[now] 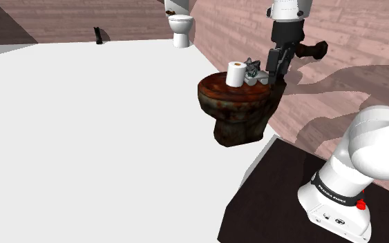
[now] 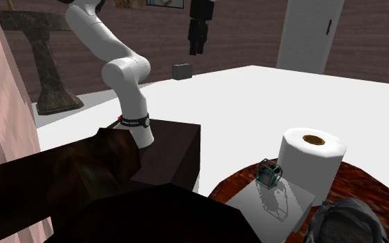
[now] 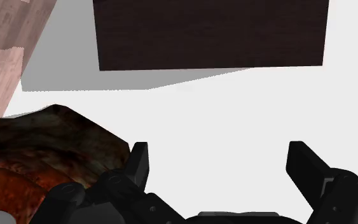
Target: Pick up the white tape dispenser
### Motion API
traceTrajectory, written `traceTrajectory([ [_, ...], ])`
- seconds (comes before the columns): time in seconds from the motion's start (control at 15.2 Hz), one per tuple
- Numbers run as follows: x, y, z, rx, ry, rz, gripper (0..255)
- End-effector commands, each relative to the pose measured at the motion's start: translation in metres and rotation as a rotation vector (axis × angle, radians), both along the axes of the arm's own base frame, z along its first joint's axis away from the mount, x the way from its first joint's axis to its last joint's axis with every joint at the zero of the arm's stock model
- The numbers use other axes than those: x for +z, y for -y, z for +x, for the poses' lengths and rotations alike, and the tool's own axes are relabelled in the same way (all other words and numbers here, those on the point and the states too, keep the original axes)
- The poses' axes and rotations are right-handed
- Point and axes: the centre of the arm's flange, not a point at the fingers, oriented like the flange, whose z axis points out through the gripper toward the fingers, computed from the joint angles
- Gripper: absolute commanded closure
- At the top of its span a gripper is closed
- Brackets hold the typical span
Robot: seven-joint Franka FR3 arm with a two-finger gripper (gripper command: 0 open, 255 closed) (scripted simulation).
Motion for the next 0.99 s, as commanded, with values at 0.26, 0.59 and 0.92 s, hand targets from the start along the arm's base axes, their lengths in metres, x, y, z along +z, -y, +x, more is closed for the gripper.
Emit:
traceTrajectory([
  [0.26, -0.011, 0.048, 0.021, 0.029, -0.006, 0.009, 0],
  [0.59, -0.025, 0.108, 0.05, 0.065, -0.014, 0.021, 0],
  [0.92, -0.04, 0.166, 0.081, 0.101, -0.021, 0.032, 0],
])
